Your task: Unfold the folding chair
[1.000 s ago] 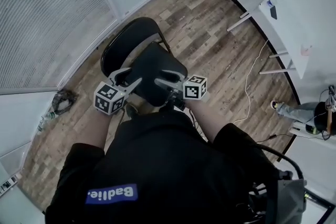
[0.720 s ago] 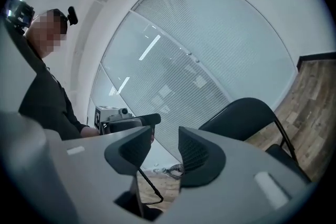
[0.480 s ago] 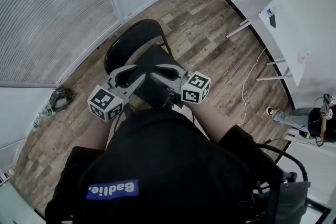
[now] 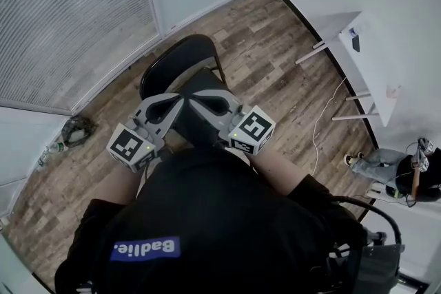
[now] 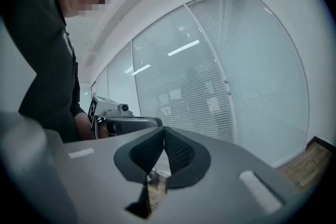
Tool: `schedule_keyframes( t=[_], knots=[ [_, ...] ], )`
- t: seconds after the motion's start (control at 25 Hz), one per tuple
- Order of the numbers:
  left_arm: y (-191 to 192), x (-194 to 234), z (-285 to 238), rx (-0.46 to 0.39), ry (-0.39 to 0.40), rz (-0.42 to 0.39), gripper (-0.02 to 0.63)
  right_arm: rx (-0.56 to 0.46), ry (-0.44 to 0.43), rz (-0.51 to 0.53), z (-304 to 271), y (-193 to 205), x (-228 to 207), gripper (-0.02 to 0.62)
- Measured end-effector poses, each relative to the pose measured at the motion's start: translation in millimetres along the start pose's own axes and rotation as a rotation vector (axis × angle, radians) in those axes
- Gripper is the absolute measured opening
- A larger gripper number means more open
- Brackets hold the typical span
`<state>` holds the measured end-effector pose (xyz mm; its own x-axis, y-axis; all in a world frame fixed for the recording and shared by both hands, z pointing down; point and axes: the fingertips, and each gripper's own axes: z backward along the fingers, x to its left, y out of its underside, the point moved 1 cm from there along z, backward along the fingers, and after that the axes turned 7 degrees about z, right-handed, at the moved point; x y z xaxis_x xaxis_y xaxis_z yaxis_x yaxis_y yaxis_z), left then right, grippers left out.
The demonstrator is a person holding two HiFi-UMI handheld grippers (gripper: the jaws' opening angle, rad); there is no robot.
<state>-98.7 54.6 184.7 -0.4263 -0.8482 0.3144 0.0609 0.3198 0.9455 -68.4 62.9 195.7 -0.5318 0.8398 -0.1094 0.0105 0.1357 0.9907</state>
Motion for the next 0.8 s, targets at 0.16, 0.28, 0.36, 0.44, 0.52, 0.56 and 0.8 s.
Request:
schedule_keyframes(
  t=[0.16, 0.28, 0.36, 0.44, 0.52, 0.56, 0.8],
  knots=[
    [-3.3, -3.0, 8.9, -0.007, -0.021, -0.004, 0.006, -0.032, -0.007, 0.065, 0.6, -16.8, 10.5, 0.002],
    [1.3, -0.7, 12.7, -0.029, -0.038, 0.011, 0.006, -0.054, -0.002, 0.09, 1.4, -20.3, 13.5, 0.002],
    [3.4, 0.6, 13.2, -0.016, -0.054, 0.019, 0.006, -0.064, 0.002, 0.082, 1.7, -20.6, 14.0, 0.002],
    [3.6, 0.5, 13.5, -0.011, -0.059, 0.021, 0.006, -0.064, 0.006, 0.073, 2.4, -19.8, 13.6, 0.002],
    [2.8, 1.7, 14.7, -0.023, -0.059, 0.026, 0.006, -0.06, 0.008, 0.069, 1.8, -18.6, 13.0, 0.002],
    [2.9, 2.5, 15.7, -0.027, -0.061, 0.028, 0.006, -0.058, 0.008, 0.068, 1.3, -18.0, 13.2, 0.0],
    [5.0, 2.6, 18.4, -0.009, -0.061, 0.027, 0.006, -0.053, 0.0, 0.083, -1.7, -15.0, 14.7, 0.001]
  ],
)
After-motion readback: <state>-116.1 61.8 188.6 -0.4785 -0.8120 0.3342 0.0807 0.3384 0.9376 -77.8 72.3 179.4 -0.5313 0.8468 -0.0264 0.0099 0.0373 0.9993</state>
